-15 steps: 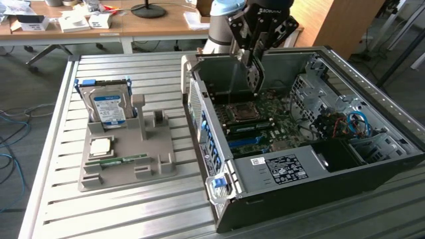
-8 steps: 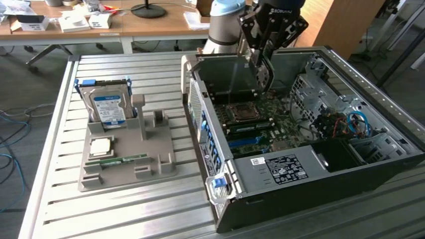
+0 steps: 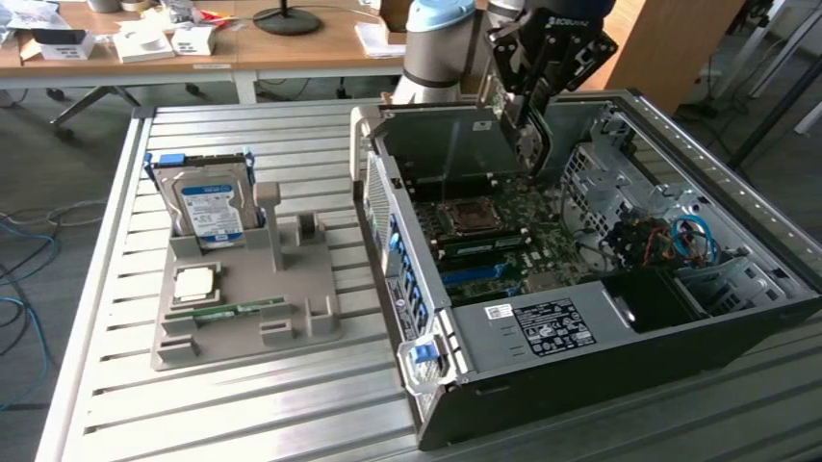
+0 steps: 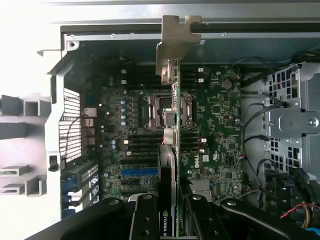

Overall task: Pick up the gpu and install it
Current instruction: 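Pick up the gpu and move the gpu toward the slot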

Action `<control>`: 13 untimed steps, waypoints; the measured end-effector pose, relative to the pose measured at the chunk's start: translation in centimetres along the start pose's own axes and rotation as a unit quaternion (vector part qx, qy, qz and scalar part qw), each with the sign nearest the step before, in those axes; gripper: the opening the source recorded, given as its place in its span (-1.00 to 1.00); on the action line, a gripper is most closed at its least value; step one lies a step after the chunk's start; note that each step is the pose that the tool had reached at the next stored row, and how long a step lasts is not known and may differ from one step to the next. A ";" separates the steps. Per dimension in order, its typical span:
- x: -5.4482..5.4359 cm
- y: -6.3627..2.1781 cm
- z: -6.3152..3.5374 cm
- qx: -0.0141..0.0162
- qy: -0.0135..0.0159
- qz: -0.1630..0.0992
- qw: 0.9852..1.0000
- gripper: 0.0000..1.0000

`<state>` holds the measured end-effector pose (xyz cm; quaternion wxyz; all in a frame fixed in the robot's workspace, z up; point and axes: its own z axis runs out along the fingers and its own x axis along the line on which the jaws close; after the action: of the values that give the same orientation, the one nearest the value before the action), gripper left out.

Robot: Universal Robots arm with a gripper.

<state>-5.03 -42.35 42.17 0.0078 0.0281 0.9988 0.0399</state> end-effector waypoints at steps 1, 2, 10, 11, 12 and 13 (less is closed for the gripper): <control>-0.3 0.02 0.00 0.000 0.000 0.000 1.000 -0.47; -0.6 0.03 0.01 0.000 0.000 0.000 1.000 -0.47; -1.4 0.08 0.02 0.000 0.000 0.000 1.000 -0.47; -1.4 0.08 0.02 0.000 0.000 0.000 1.000 -0.47; -1.5 0.09 0.03 0.000 0.000 0.000 1.000 -0.47; -1.7 0.10 0.03 0.000 0.000 0.000 1.000 -0.47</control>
<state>-3.29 -42.34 42.17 0.0077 0.0281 0.9988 0.0399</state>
